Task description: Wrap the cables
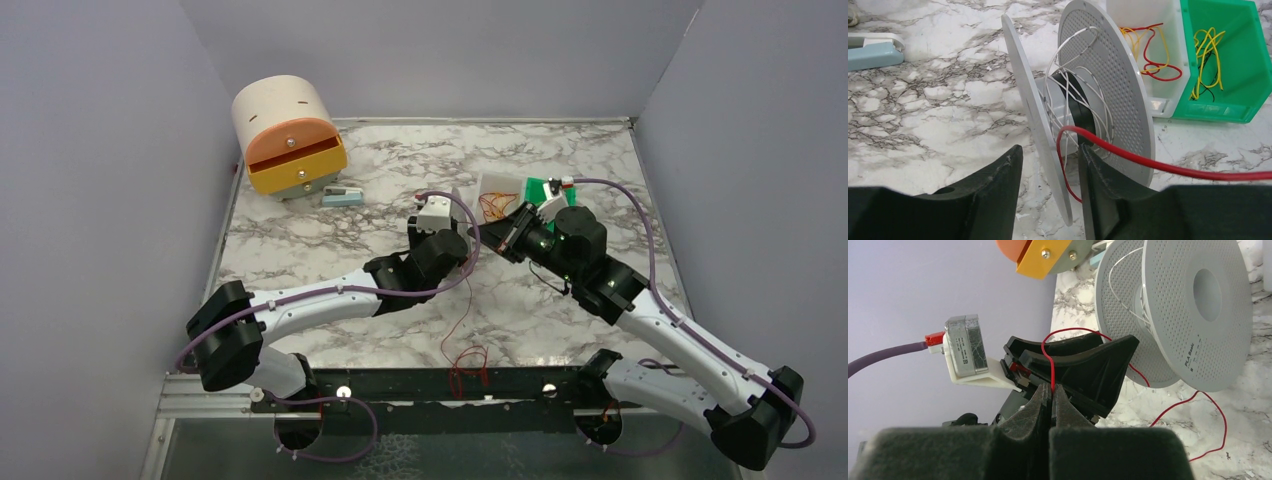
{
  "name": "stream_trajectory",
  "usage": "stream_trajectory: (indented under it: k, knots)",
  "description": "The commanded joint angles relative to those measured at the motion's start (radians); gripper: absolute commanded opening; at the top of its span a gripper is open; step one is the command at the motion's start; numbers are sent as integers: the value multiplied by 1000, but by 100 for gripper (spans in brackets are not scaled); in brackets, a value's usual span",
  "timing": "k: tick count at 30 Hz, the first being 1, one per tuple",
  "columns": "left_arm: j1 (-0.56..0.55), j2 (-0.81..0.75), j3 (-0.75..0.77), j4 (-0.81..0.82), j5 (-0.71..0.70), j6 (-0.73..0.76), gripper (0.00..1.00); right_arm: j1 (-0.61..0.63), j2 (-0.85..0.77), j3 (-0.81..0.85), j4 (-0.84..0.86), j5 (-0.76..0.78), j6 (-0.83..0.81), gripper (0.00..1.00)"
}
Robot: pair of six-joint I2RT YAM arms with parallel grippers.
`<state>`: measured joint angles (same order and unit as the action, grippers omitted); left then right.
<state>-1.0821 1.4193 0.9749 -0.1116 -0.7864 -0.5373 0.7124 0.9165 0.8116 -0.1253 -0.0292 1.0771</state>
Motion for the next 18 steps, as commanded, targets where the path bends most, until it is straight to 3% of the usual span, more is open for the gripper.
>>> stream_trajectory:
  k: [1, 6, 12, 18]
  knots:
    - [-7, 0, -7, -6, -40, -12, 43, 10, -21, 8, 27, -19, 18, 1]
    - [-9, -1, -14, -6, -40, -12, 29, 13, -26, 3, 24, -15, 20, 1]
    - [-12, -22, -23, -5, -42, -3, 20, 13, -28, -7, 14, 9, 11, 1]
    - [-12, -43, -29, -5, -15, 36, 0, 13, -24, -13, 6, 54, -4, 1]
